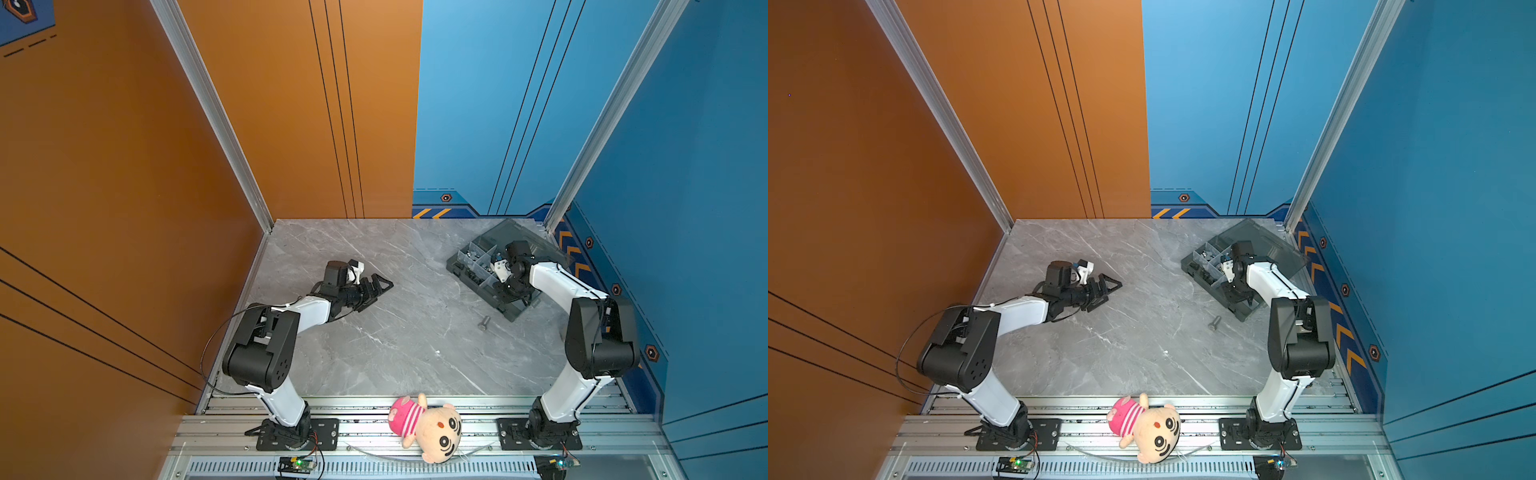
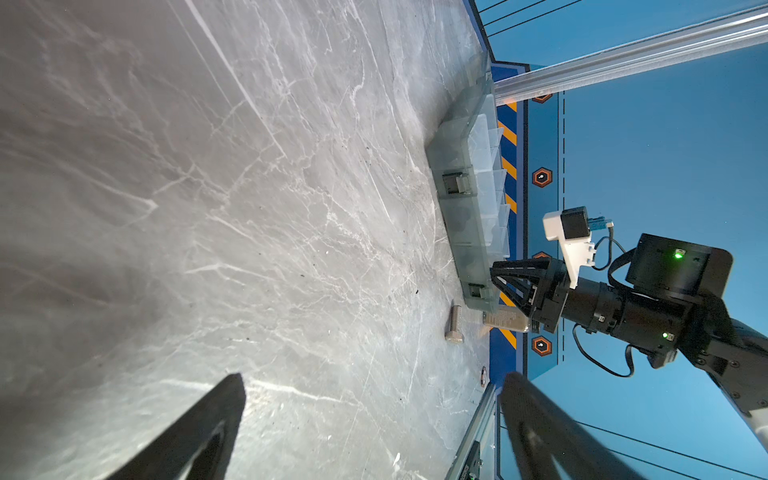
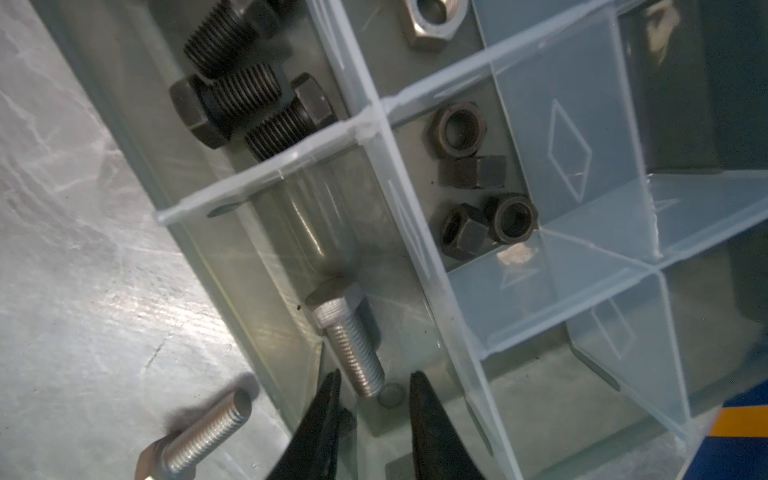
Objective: Sort the screws and nuts into containers
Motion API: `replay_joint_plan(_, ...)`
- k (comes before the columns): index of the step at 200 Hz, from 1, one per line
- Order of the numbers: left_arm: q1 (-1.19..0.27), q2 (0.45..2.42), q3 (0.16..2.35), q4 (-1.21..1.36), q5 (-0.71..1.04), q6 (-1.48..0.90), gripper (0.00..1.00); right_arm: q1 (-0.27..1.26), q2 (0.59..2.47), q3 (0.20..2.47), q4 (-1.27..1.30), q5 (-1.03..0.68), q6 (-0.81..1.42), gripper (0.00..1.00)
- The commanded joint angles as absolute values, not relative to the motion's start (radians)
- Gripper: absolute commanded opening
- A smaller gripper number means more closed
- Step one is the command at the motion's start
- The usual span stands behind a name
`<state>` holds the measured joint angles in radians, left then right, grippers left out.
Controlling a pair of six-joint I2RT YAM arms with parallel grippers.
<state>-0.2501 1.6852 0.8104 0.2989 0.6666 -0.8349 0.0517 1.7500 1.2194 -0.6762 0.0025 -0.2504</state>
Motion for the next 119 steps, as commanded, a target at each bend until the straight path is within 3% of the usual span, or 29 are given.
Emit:
replay_joint_plan(1,-0.257,1.684,0.824,0.308,0.678,-0.82,0.98,0.055,1.686,1.241,-0.699,0.007,-0.202,0.32)
replay_joint_plan(36,-0.257,1.683,0.824,0.308,0.679,-0.822,0.98,0.073,1.6,1.243,-0.746,0.012,-0.094,0.34)
replay_joint_plan(83,-0.257,1.684,0.827,0.306,0.684,-0.823,0.98,0.125,1.493,1.195,-0.805,0.047,0.354,0.35)
replay_joint_plan(119,-0.255,1.691,0.834,0.305,0.698,-0.82,0.98,0.22,1.419,1.098,-0.738,0.112,0.612,0.46)
